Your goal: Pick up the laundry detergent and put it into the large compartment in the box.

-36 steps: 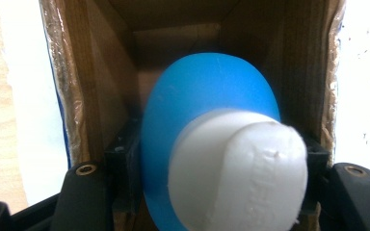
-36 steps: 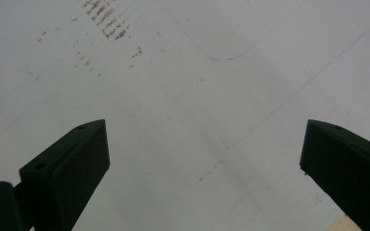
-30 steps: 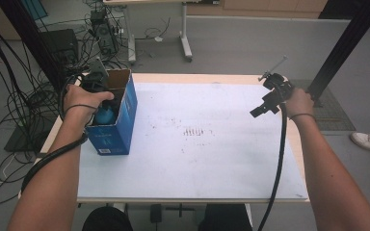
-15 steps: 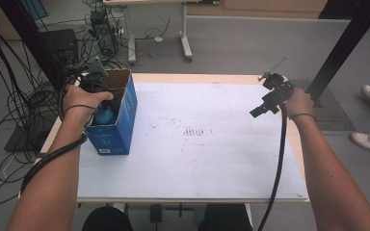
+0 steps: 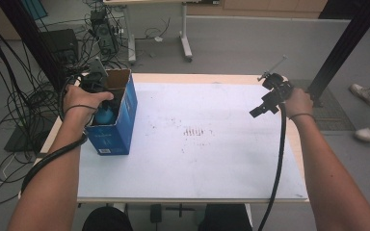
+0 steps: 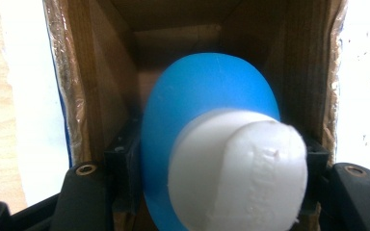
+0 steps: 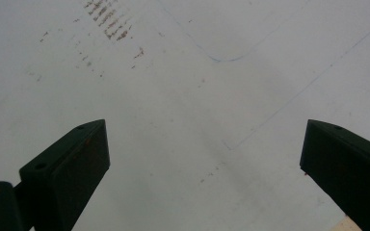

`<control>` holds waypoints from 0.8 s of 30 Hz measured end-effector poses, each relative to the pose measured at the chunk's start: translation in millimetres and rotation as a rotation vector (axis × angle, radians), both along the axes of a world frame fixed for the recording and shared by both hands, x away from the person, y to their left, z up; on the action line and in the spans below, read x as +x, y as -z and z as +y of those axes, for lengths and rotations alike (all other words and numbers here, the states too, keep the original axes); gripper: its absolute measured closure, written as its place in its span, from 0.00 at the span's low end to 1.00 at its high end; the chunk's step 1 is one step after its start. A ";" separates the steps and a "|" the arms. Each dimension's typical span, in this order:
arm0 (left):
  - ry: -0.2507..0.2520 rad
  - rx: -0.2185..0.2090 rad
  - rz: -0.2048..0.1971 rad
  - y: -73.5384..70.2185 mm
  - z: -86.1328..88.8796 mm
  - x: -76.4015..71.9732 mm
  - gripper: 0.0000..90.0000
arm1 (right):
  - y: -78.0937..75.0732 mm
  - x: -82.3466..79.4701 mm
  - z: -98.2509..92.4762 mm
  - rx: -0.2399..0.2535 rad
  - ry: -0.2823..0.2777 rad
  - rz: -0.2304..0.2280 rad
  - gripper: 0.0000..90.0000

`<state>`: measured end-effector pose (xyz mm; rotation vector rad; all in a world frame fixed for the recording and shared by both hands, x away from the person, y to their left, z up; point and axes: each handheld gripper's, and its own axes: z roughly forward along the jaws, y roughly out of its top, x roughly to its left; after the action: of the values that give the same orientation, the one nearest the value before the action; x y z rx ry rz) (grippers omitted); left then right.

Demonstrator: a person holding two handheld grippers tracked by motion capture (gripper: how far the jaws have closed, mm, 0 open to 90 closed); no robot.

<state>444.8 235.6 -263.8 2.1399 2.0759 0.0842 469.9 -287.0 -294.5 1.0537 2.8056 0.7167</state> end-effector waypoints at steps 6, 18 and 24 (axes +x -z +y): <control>0.000 0.002 -0.003 0.2 -0.8 -0.3 0.42 | -0.2 -0.1 -0.6 -0.001 0.001 -0.001 0.04; -0.004 -0.002 0.007 0.3 0.2 0.8 0.42 | -0.5 -0.5 -2.6 -0.001 0.006 0.001 0.04; -0.013 -0.007 0.008 0.8 0.1 1.1 0.39 | -0.4 -0.1 -1.6 -0.002 0.004 0.000 0.04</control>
<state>445.9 235.6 -264.6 2.1261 2.0914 0.0700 469.8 -288.6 -294.1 1.0585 2.8029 0.7128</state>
